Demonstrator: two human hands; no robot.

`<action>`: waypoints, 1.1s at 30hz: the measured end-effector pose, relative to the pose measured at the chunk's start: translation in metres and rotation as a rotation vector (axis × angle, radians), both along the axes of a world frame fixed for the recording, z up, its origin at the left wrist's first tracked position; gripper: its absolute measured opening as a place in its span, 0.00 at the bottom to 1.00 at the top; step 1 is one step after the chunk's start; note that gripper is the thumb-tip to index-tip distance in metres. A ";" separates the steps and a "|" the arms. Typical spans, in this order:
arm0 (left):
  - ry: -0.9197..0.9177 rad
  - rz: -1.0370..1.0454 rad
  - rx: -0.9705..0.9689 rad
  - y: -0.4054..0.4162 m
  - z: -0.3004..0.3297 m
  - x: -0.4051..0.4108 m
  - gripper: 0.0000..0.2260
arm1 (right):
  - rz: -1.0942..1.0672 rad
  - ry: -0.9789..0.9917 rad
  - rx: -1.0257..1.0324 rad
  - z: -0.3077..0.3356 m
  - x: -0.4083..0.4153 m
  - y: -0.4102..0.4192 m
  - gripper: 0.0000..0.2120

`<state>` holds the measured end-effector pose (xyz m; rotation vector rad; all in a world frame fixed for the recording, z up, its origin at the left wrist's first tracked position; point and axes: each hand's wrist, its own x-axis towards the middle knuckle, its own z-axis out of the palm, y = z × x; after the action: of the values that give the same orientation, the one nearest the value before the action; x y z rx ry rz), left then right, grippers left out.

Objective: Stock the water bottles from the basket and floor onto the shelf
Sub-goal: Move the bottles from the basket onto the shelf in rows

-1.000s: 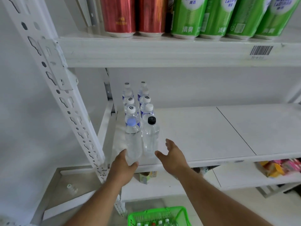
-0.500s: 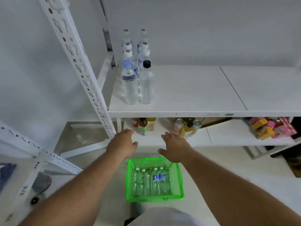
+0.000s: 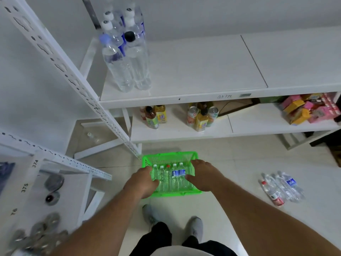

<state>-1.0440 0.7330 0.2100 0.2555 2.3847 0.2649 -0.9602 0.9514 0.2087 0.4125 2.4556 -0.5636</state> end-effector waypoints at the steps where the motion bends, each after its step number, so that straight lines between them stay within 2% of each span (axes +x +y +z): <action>1: -0.017 0.008 0.002 0.000 -0.005 0.004 0.33 | -0.016 -0.023 -0.010 -0.006 0.004 0.000 0.36; 9: -0.126 0.092 0.086 -0.015 -0.038 -0.001 0.32 | -0.132 -0.156 -0.037 -0.035 0.014 -0.011 0.35; 15: -0.211 0.168 0.209 -0.034 -0.063 -0.029 0.31 | -0.242 -0.215 -0.049 -0.046 -0.009 -0.031 0.34; 24: -0.315 0.298 0.278 -0.054 -0.112 -0.071 0.30 | -0.405 -0.257 -0.128 -0.081 -0.050 -0.053 0.36; 29: -0.385 0.512 0.321 -0.040 -0.156 -0.077 0.29 | -0.477 -0.297 -0.194 -0.128 -0.065 -0.039 0.36; 33: -0.367 0.615 0.325 -0.015 -0.220 -0.080 0.27 | -0.536 -0.306 -0.218 -0.200 -0.083 -0.012 0.33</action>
<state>-1.1245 0.7179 -0.0104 -0.3641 1.9867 0.9044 -1.0437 0.9391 0.0086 0.9971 1.9580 -0.9008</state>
